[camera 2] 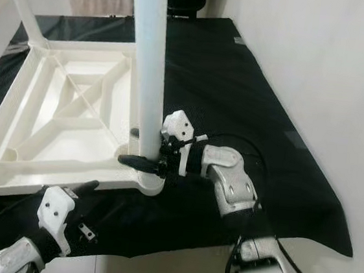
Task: Building children table
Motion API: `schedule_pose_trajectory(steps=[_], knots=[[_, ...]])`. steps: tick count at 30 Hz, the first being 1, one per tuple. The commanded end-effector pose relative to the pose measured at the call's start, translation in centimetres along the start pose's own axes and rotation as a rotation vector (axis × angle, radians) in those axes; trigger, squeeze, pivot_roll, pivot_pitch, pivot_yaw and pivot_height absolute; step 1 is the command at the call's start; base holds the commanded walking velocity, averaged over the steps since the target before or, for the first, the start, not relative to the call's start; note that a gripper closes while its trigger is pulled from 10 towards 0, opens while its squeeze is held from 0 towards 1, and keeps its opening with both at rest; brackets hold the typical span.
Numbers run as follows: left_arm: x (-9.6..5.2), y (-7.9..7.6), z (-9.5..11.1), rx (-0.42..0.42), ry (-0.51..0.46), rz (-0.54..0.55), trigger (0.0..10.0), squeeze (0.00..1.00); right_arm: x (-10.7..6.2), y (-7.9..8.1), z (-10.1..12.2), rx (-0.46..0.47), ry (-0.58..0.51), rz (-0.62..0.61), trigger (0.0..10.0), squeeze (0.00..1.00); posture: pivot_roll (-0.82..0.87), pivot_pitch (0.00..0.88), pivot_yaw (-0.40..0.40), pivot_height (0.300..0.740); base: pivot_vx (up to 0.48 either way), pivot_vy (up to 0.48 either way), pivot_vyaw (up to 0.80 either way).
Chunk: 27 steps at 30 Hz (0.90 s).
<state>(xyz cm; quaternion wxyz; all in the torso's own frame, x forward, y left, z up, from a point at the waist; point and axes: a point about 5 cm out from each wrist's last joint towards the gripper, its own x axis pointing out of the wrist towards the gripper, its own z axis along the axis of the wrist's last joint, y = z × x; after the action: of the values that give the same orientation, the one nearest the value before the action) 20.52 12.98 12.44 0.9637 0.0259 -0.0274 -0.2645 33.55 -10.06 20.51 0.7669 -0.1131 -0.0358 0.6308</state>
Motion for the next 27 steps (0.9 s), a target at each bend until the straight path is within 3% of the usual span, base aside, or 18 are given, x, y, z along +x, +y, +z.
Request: schedule_pose_trajectory(steps=[1, 10, 12, 14, 15, 16, 17, 18, 20, 24, 25, 26, 27], knots=[[-0.2, -0.3, -0.6, -0.006, 0.026, -0.012, 10.0, 0.0, -0.1, -0.4, -0.7, 0.016, 0.035, -0.027, 0.0, 0.0, 0.05, 0.174, -0.015, 0.74, 0.0, 0.0, 0.0], [-0.4, -0.5, -0.8, -0.015, 0.027, -0.031, 10.0, 0.0, -1.5, -0.4, -2.5, 0.008, 0.052, -0.193, 0.0, 0.0, 0.03, 0.184, -0.018, 0.74, 0.0, 0.0, 0.0], [-0.5, -0.6, -0.8, -0.011, 0.028, -0.041, 10.0, 0.0, -1.9, 1.5, -4.3, 0.102, 0.092, -0.363, 0.0, 0.0, 0.03, 0.188, -0.029, 0.74, 0.0, 0.0, 0.0], [-0.7, -0.6, -0.7, -0.004, 0.029, -0.047, 10.0, 0.0, -3.3, 3.7, -5.8, 0.243, 0.134, -1.003, 0.0, 0.0, 0.02, 0.195, -0.036, 0.74, 0.0, 0.0, 0.0], [-0.7, -0.6, -0.7, -0.004, 0.029, -0.047, 10.0, 0.0, -3.3, 3.7, -5.8, 0.243, 0.134, -1.003, 0.0, 0.0, 0.02, 0.195, -0.036, 0.74, 0.0, 0.0, 0.0], [-0.7, -0.6, -0.6, -0.003, 0.027, -0.048, 10.0, 0.0, -3.2, 5.7, -6.2, 0.249, 0.191, -1.021, 0.0, 0.0, 0.03, 0.206, -0.03, 0.74, 0.0, 0.0, 0.0], [-0.7, -0.6, -0.5, -0.009, 0.023, -0.049, 10.0, 0.0, -2.8, 6.7, -6.1, 0.23, 0.2, -0.976, 0.0, 0.0, 0.0, 0.192, -0.014, 0.74, 0.0, 0.0, 0.0], [-0.7, -0.6, -0.5, -0.009, 0.023, -0.049, 10.0, 0.0, -2.8, 6.7, -6.1, 0.23, 0.2, -0.976, 0.0, 0.0, 0.0, 0.192, -0.014, 0.74, 0.0, 0.0, 0.0], [-0.6, -0.7, -0.4, -0.016, 0.02, -0.048, 10.0, 0.0, -1.9, 6.4, -5.9, 0.205, 0.181, -0.864, 0.0, 0.0, 0.01, 0.191, -0.015, 0.74, 0.0, 0.0, 0.0], [-0.5, -0.8, -0.4, -0.017, 0.019, -0.053, 10.0, 0.0, -1.7, 5.7, -5.8, 0.196, 0.171, -0.849, 0.0, 0.0, 0.01, 0.192, -0.018, 0.74, 0.0, 0.0, 0.0], [-0.3, -0.9, -0.3, -0.018, 0.014, -0.055, 10.0, 0.0, -0.8, 4.5, -5.6, 0.168, 0.152, -0.783, 4.4, 0.0, 0.0, 0.191, -0.021, 0.74, 0.0, 0.0, 0.0], [-0.3, -0.9, -0.3, -0.022, 0.01, -0.051, 10.0, 0.0, -0.4, 3.9, -5.3, 0.153, 0.133, -0.748, 10.0, 0.0, 0.0, 0.19, -0.021, 0.74, 0.0, 0.0, 0.0], [-0.3, -0.9, -0.3, -0.022, 0.01, -0.051, 10.0, 0.0, -0.4, 3.9, -5.3, 0.153, 0.133, -0.748, 10.0, 0.0, 0.0, 0.19, -0.021, 0.74, 0.0, 0.0, 0.0]])
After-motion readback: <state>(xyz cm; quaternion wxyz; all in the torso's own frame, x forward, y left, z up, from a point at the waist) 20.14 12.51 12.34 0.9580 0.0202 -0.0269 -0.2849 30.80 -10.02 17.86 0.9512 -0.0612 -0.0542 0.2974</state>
